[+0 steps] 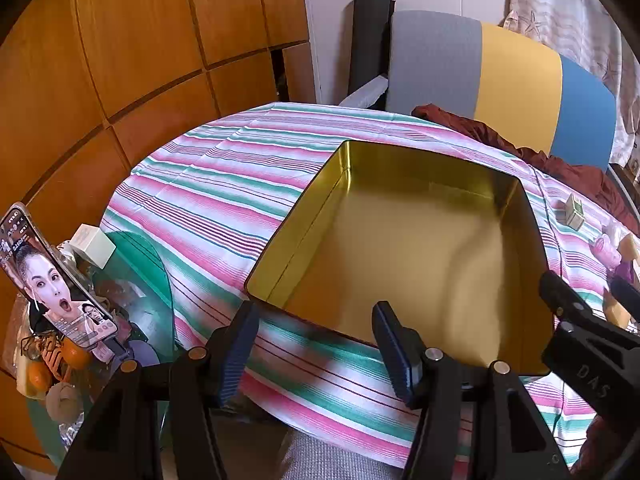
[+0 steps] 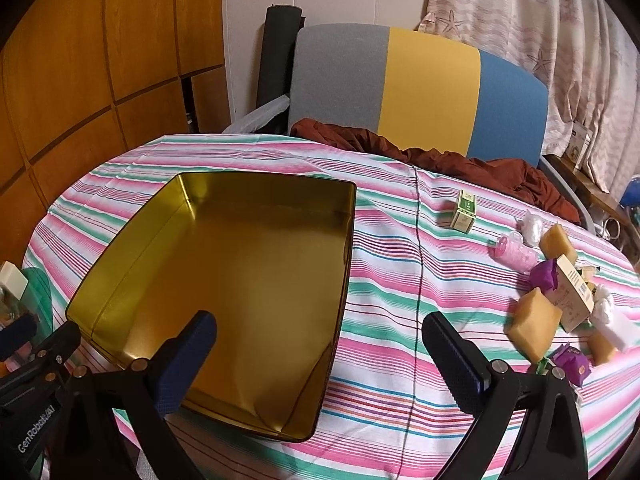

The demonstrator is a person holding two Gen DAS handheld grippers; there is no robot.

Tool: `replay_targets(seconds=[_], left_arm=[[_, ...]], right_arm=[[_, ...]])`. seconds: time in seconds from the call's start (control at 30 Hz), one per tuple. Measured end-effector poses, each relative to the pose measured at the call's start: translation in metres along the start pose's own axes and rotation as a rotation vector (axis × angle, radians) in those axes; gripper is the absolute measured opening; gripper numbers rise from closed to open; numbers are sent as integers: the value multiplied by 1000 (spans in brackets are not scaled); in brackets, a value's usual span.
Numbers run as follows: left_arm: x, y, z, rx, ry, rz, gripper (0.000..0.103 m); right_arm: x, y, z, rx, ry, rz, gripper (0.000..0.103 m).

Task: Organize objects
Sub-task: 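Move the right tool toward the cracker packet among the items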

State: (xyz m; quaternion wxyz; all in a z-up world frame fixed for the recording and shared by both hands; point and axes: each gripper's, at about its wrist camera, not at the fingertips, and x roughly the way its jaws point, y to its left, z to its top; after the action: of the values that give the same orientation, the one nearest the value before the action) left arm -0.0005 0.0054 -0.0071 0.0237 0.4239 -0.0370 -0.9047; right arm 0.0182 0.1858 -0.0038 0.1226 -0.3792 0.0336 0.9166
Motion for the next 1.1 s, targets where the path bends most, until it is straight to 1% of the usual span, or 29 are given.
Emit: replay_targets(seconds=[0.23, 0.37, 0.53, 0.67, 0.83, 0.97, 1.1], left_arm=[[3, -4, -4, 12, 14, -3, 60], [6, -11, -8, 30, 32, -12, 60], [5, -21, -13, 55, 44, -46, 60], [3, -34, -20, 85, 56, -95, 60], [-3, -57, -31, 147, 53, -140, 60], [-9, -74, -40, 200, 49, -179, 60], [-12, -87, -45, 232, 56, -211, 60]], right_arm=[[-7, -13, -2, 13, -22, 4, 103], [-13, -32, -6, 33, -43, 25, 103], [-16, -63, -14, 41, -38, 4, 103], [-21, -103, -24, 28, -22, -40, 103], [-30, -165, -35, 88, 2, -108, 103], [-31, -211, -45, 113, 43, -139, 103], [-25, -251, -57, 124, 112, -129, 103]])
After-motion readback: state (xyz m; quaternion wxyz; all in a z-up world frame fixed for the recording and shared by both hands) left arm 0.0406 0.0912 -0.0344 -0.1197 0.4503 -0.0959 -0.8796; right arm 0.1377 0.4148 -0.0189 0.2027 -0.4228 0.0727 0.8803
